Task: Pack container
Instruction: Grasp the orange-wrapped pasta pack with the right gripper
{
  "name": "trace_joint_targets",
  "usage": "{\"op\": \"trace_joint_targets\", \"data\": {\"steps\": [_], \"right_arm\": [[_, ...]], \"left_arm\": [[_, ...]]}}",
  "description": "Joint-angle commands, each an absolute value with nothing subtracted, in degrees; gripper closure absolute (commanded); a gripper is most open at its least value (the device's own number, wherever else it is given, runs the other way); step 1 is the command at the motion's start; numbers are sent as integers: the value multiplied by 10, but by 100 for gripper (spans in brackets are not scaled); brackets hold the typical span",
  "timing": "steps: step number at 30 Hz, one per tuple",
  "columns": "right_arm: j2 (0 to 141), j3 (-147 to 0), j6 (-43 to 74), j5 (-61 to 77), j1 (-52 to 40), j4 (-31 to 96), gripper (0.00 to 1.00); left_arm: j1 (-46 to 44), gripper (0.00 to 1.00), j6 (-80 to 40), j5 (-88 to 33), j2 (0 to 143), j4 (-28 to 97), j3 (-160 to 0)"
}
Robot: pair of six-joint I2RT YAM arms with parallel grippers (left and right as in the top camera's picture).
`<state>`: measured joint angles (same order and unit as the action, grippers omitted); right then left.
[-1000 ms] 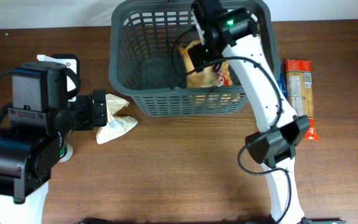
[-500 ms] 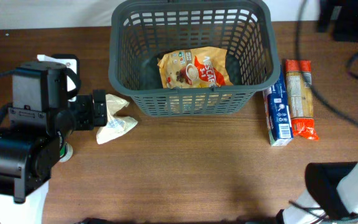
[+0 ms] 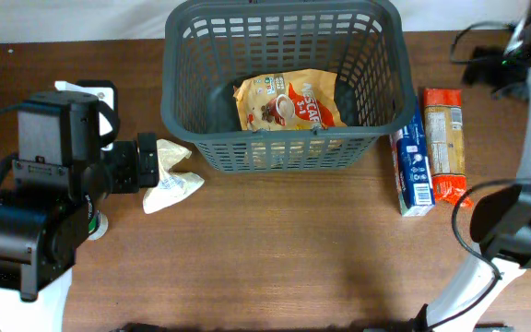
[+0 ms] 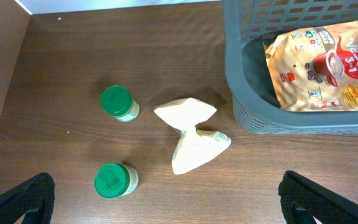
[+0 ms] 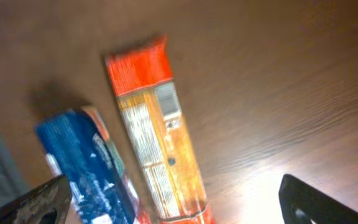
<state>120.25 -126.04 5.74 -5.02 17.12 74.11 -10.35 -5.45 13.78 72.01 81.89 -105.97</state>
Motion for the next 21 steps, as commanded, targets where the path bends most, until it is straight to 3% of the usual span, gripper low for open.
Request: {"op": "trace_joint_targets", "data": {"steps": [1, 11, 21], "right_arm": [[1197, -1172, 41, -33, 170, 700, 0], [1198, -982, 32, -8, 173, 573, 0], [1198, -881, 33, 0, 173, 503, 10]], "left_arm": [[-100, 1, -60, 144, 720, 820, -1061], [-100, 1, -60, 144, 720, 820, -1061], [-100, 1, -60, 144, 720, 820, -1061]]}}
